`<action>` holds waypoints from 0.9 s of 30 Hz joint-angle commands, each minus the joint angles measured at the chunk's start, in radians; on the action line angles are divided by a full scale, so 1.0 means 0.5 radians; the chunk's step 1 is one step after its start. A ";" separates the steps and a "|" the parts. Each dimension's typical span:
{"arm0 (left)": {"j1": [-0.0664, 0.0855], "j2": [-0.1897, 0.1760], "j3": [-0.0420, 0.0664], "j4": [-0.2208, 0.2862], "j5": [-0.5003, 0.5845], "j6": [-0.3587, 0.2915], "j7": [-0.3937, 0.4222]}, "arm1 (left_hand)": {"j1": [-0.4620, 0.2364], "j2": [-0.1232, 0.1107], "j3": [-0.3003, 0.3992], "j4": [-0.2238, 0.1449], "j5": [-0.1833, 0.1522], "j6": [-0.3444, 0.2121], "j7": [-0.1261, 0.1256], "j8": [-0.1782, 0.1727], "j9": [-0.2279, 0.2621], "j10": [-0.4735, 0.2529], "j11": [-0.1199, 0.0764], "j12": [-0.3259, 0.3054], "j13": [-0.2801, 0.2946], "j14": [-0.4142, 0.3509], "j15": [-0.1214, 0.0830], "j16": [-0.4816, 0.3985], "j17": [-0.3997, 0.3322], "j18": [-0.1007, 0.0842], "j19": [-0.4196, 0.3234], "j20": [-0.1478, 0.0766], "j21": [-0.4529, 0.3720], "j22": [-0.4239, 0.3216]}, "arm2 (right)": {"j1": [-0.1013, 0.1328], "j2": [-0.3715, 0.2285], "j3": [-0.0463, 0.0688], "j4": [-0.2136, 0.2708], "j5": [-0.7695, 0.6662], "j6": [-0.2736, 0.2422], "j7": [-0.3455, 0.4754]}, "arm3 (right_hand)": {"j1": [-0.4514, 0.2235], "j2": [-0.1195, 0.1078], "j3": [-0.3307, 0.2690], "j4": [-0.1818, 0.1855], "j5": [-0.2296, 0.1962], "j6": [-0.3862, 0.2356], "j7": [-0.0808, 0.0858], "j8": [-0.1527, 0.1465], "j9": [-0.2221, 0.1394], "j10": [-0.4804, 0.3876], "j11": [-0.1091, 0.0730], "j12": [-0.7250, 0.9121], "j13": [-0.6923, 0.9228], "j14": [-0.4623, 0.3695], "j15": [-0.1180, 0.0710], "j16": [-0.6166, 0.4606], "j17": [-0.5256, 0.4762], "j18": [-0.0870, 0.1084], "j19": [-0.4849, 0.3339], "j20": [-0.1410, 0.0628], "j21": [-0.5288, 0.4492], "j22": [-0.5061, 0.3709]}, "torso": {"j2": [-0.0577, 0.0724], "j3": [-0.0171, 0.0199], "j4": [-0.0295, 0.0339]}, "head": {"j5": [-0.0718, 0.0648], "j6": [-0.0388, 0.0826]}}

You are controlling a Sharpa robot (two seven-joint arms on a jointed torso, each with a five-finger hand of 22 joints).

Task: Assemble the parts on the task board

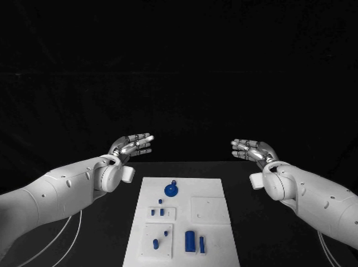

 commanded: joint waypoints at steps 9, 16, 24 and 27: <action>-0.080 -0.086 0.043 0.328 0.011 -0.299 0.063 | -2.330 0.017 0.045 0.072 -0.093 -1.189 -0.164 -0.082 -0.080 -1.250 -0.171 -0.079 -0.078 -1.239 -0.202 -0.081 -0.080 -0.264 -1.349 -0.357 -0.100 -0.101 | 0.005 -0.113 -0.119 0.326 0.195 -0.232 0.119 | -2.219 -0.026 -0.247 0.135 -0.415 -1.356 -0.191 -0.086 -0.086 -1.685 -0.212 -0.084 -0.084 -1.938 -0.201 -0.090 -0.088 -0.272 -1.388 -0.319 -0.108 -0.097 | -0.139 0.0054 0.087 | -0.084 -0.096; -0.195 -0.210 0.104 0.793 0.036 -0.728 0.153 | -2.330 0.017 0.045 0.072 -0.093 -1.189 -0.164 -0.082 -0.080 -1.250 -0.171 -0.079 -0.078 -1.239 -0.202 -0.081 -0.080 -0.264 -1.349 -0.357 -0.100 -0.101 | 0.014 -0.277 -0.291 0.791 0.487 -0.555 0.294 | -2.219 -0.026 -0.247 0.135 -0.415 -1.356 -0.191 -0.086 -0.086 -1.685 -0.212 -0.084 -0.084 -1.938 -0.201 -0.090 -0.088 -0.272 -1.388 -0.319 -0.108 -0.097 | -0.176 0.0071 0.109 | -0.105 -0.121; -0.301 -0.323 0.159 1.219 0.058 -1.121 0.236 | -2.330 0.017 0.045 0.072 -0.093 -1.189 -0.164 -0.082 -0.080 -1.250 -0.171 -0.079 -0.078 -1.239 -0.202 -0.081 -0.080 -0.264 -1.349 -0.357 -0.100 -0.101 | 0.023 -0.442 -0.464 1.260 0.781 -0.882 0.472 | -2.219 -0.026 -0.247 0.135 -0.415 -1.356 -0.191 -0.086 -0.086 -1.685 -0.212 -0.084 -0.084 -1.938 -0.201 -0.090 -0.088 -0.272 -1.388 -0.319 -0.108 -0.097 | -0.176 0.0071 0.109 | -0.105 -0.121; -0.322 -0.346 0.170 1.304 0.063 -1.200 0.252 | -2.330 0.017 0.045 0.072 -0.093 -1.189 -0.164 -0.082 -0.080 -1.250 -0.171 -0.079 -0.078 -1.239 -0.202 -0.081 -0.080 -0.264 -1.349 -0.357 -0.100 -0.101 | 0.025 -0.479 -0.503 1.367 0.848 -0.956 0.512 | -2.219 -0.026 -0.247 0.135 -0.415 -1.356 -0.191 -0.086 -0.086 -1.685 -0.212 -0.084 -0.084 -1.938 -0.201 -0.090 -0.088 -0.272 -1.388 -0.319 -0.108 -0.097 | -0.176 0.0071 0.109 | -0.105 -0.121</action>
